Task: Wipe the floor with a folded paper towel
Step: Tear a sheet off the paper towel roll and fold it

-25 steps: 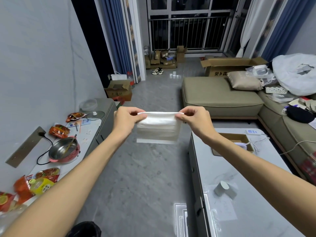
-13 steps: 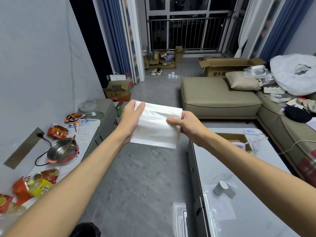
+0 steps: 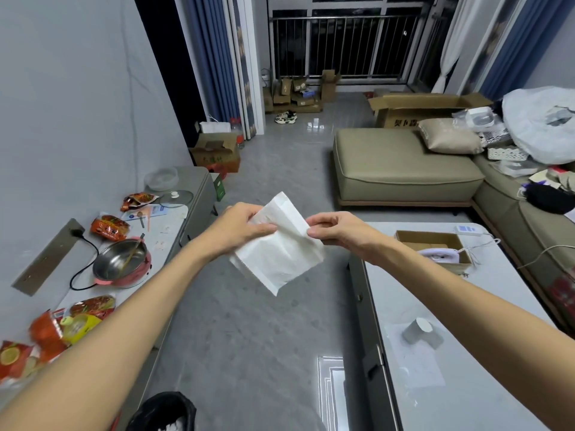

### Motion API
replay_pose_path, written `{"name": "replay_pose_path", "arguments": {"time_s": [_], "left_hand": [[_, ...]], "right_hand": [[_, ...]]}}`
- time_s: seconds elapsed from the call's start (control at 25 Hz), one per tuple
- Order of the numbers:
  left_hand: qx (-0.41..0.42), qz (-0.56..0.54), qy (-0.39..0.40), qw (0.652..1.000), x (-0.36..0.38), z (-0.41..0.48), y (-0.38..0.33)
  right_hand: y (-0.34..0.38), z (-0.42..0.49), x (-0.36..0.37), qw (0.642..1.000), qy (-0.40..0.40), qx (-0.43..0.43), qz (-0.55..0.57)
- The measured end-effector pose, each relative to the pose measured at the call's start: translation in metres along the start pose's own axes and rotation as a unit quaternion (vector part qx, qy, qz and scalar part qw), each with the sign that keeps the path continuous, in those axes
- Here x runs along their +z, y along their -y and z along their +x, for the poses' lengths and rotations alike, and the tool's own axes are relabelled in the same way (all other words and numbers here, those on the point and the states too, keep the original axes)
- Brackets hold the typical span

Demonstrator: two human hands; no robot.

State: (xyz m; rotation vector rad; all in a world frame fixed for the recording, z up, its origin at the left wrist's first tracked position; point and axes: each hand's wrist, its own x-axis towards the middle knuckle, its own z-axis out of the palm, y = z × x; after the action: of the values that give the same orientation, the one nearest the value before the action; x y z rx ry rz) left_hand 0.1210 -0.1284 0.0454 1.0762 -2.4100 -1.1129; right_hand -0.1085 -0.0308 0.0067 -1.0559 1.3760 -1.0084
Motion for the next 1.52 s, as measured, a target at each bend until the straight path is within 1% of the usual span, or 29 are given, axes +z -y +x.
{"name": "replay_pose_path", "arguments": {"time_s": [0.08,0.12,0.2,0.24,0.28,0.32,0.4,0.44,0.48,0.52,0.6,0.68,0.72,0.8,0.92,1.04,1.16,1.28,1.36,1.52], "left_hand": [[0.004,-0.04,0.026,0.999,-0.014,-0.003,0.014],[-0.002,-0.061,0.024,0.998,-0.021,-0.002,0.023],[-0.036,-0.113,-0.001,0.993,-0.033,0.002,0.046],[-0.065,-0.159,-0.018,0.985,-0.037,0.006,0.057],[-0.102,-0.223,-0.031,0.969,-0.04,0.012,0.069],[-0.14,-0.3,-0.038,0.943,-0.042,0.019,0.082],[-0.196,-0.455,-0.024,0.868,-0.036,0.04,0.105],[-0.216,-0.501,-0.011,0.838,-0.03,0.055,0.114],[-0.23,-0.516,-0.004,0.825,-0.023,0.072,0.122],[-0.238,-0.509,-0.008,0.827,-0.018,0.093,0.131],[-0.228,-0.469,-0.047,0.852,-0.016,0.131,0.143],[-0.212,-0.44,-0.081,0.869,-0.024,0.18,0.158],[-0.215,-0.425,-0.092,0.874,-0.031,0.205,0.163],[-0.245,-0.37,-0.119,0.888,-0.047,0.25,0.174],[-0.268,-0.32,-0.143,0.897,-0.075,0.312,0.189],[-0.285,-0.295,-0.16,0.898,-0.109,0.371,0.217],[-0.275,-0.241,-0.138,0.921,-0.147,0.444,0.255],[-0.234,-0.168,-0.104,0.952,-0.178,0.528,0.296],[-0.202,-0.12,-0.053,0.971,-0.204,0.598,0.322],[-0.184,-0.076,0.029,0.98,-0.25,0.728,0.349]], "right_hand": [[0.005,0.015,0.026,0.999,0.028,-0.013,-0.045],[0.005,0.024,0.039,0.998,0.028,-0.012,-0.046],[0.001,0.043,0.057,1.0,0.0,-0.005,-0.015],[-0.001,0.053,0.06,1.0,-0.018,-0.001,0.009],[-0.003,0.062,0.062,0.999,-0.032,0.003,0.036],[-0.005,0.074,0.063,0.997,-0.042,0.009,0.069],[-0.011,0.102,0.063,0.988,-0.051,0.028,0.14],[-0.015,0.118,0.06,0.984,-0.055,0.036,0.166],[-0.019,0.135,0.055,0.98,-0.058,0.046,0.186],[-0.023,0.155,0.048,0.976,-0.061,0.058,0.199],[-0.029,0.193,0.034,0.972,-0.065,0.08,0.21],[-0.035,0.243,0.018,0.969,-0.053,0.105,0.216],[-0.036,0.268,0.011,0.967,-0.047,0.117,0.22],[-0.032,0.315,-0.004,0.964,-0.055,0.135,0.221],[-0.014,0.385,-0.031,0.962,-0.092,0.13,0.22],[0.004,0.463,-0.05,0.96,-0.116,0.151,0.204],[0.016,0.551,-0.075,0.967,-0.158,0.147,0.135],[0.017,0.634,-0.097,0.963,-0.212,0.146,0.079],[0.022,0.696,-0.114,0.952,-0.249,0.161,0.072],[0.048,0.789,-0.157,0.94,-0.279,0.17,0.101]]}}
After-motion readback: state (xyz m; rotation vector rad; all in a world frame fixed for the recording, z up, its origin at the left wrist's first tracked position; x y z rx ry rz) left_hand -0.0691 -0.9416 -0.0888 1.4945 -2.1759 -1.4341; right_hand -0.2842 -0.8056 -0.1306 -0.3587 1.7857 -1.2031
